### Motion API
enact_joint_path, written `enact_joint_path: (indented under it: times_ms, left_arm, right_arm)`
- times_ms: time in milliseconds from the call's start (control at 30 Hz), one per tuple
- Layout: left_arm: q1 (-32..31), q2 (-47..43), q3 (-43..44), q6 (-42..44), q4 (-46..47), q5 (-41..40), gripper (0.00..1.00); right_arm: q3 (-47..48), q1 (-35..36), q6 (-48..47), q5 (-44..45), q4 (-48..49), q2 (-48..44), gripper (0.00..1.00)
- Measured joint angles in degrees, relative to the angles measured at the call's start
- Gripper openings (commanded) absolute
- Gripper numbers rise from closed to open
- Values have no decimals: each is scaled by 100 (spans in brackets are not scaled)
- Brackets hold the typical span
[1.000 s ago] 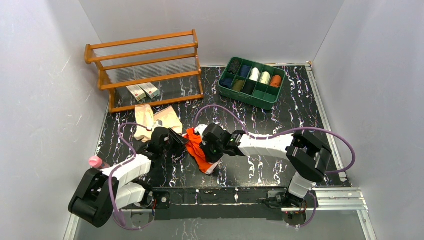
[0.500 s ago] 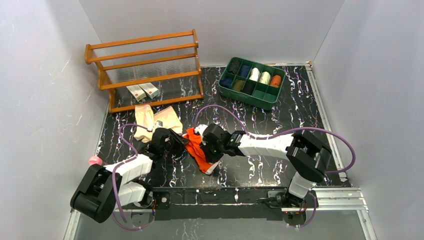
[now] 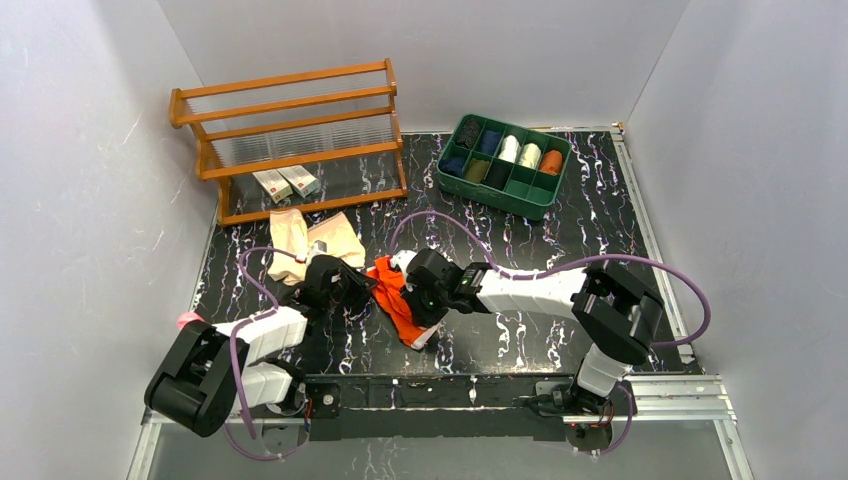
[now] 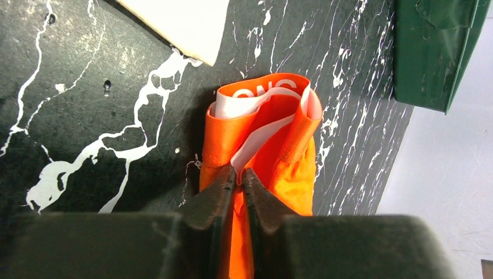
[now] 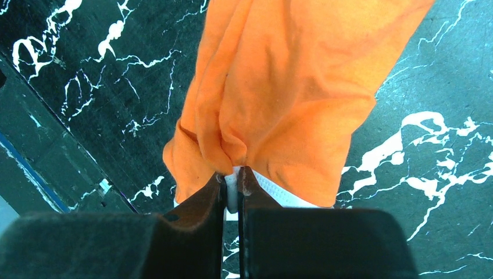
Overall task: Roll the underwear
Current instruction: Fold the underwear at the corner of the board.
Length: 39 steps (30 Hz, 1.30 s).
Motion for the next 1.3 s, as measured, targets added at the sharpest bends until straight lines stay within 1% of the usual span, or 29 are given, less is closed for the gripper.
enact_joint_path:
  times_ms: [100, 233, 333, 400, 533, 633, 733, 900, 1133, 1300]
  left_arm:
    - [0, -9, 12, 48, -20, 71, 0]
    - [2, -87, 166, 161, -209, 207, 0]
    - [6, -159, 414, 332, -457, 260, 0]
    - [27, -173, 766, 566, -783, 276, 0]
    - [209, -150, 1047, 890, -917, 349, 0]
    - [464, 69, 1115, 1143, -956, 468, 0]
    - [657, 509, 1244, 1399, -1044, 647, 0]
    - [800, 1047, 1320, 1663, -1029, 912, 0]
    - [968, 1340, 1393, 1840, -894, 1271, 0]
    - [1030, 1392, 1564, 2023, -902, 1428, 0]
  right_arm:
    - [-20, 0, -1, -2, 8, -6, 15]
    - [-24, 0, -11, -2, 9, -40, 15]
    - [-24, 0, -48, -9, 9, -87, 15]
    - [-24, 0, -76, -40, 9, -128, 15]
    - [-24, 0, -124, -152, 12, -188, 14]
    - [-24, 0, -187, -316, 28, -222, 14]
    - [-24, 5, -219, -460, 41, -229, 14]
    - [-21, 43, -255, -622, 39, -198, 14]
    - [50, 160, -359, -790, 20, 136, 14]
    - [74, 181, -388, -845, 24, 164, 14]
